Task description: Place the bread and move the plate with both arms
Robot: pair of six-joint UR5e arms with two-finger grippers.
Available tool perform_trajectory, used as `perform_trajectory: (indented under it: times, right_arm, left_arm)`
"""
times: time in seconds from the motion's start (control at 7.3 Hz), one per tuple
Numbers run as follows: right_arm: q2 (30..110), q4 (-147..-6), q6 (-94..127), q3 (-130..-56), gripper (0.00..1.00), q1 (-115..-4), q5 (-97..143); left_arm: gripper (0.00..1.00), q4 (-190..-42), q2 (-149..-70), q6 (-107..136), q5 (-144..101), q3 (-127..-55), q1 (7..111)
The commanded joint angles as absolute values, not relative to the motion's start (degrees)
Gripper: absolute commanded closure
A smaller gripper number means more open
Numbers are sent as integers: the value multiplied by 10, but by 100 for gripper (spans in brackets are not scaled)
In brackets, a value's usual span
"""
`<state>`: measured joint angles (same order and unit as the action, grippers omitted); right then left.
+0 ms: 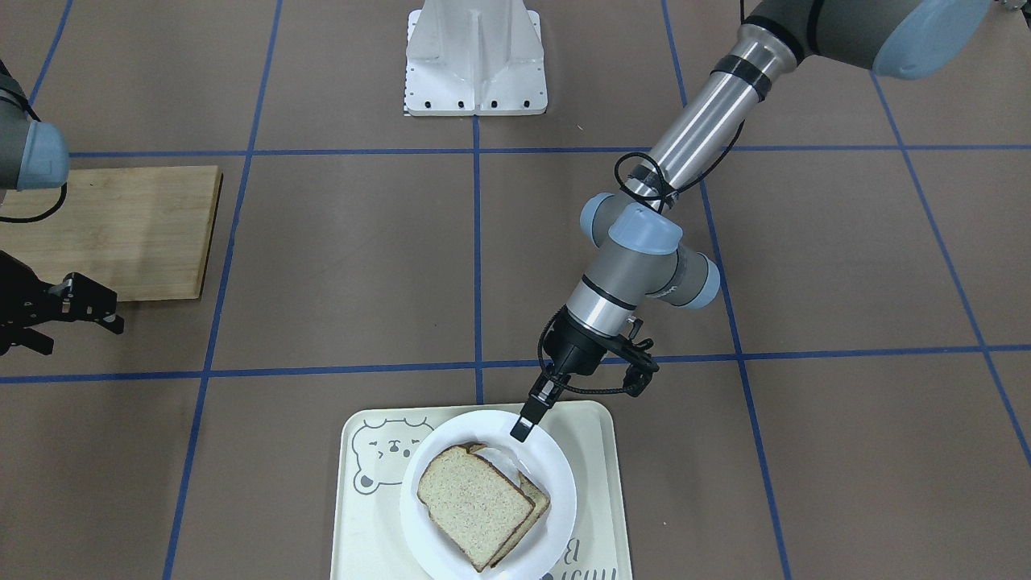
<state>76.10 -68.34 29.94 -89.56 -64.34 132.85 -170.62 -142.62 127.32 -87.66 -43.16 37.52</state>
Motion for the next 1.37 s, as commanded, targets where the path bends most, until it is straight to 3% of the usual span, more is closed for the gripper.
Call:
perform_trajectory:
  times: [0.0, 0.27, 0.68, 0.82, 1.23]
  right_arm:
    - [759, -684, 299, -895, 0, -643, 1329]
    - [757, -684, 299, -896, 0, -643, 1329]
    - [760, -688, 301, -913, 0, -676, 1326]
    - [763, -699, 301, -936, 0, -704, 1318]
    - [788, -751, 299, -984, 0, -729, 1253]
  left_arm:
    - [41, -1705, -1372, 1272, -876, -528, 364]
    - [41, -1705, -1260, 1267, -881, -691, 355]
    - [37, -1703, -1196, 1262, -901, -760, 355]
    - [2, -1704, -1159, 1220, -897, -775, 358]
    - [2, -1696, -1093, 981, -868, -788, 409]
